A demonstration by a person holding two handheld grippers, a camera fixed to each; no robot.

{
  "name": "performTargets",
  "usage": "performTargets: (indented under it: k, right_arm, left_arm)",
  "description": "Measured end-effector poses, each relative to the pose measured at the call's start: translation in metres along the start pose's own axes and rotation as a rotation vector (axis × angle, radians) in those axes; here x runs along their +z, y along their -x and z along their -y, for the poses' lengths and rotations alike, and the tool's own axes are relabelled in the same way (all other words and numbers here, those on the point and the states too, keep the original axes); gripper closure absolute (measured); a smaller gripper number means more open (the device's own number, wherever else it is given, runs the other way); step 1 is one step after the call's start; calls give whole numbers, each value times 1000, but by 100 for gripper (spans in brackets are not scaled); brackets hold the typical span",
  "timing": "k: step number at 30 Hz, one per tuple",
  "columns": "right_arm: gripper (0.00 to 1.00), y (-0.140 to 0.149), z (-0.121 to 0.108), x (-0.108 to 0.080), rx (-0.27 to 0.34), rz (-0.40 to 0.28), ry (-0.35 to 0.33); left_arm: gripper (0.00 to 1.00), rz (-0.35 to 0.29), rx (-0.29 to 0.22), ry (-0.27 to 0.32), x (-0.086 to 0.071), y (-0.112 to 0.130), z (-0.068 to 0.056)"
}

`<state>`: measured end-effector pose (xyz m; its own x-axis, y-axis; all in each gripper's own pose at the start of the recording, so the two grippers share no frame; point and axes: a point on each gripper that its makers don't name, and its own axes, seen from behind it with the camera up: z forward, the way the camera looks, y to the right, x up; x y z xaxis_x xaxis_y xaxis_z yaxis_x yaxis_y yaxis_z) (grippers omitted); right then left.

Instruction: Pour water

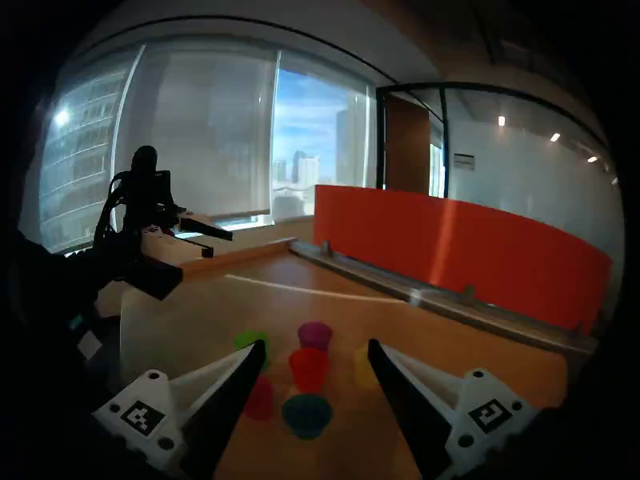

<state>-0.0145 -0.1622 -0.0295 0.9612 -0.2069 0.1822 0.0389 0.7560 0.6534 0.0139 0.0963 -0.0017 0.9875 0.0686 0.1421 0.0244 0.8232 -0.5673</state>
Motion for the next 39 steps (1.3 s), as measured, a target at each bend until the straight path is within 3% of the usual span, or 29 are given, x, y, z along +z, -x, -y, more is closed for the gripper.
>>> performTargets:
  k: [19,39]
  right_arm:
    - [1,83,0,29,-9,150,-14]
    - [1,155,-2,44,22,239,-15]
  left_arm:
    - [0,166,-8,41,26,91,-6]
    - [0,271,-28,92,37,158,-23]
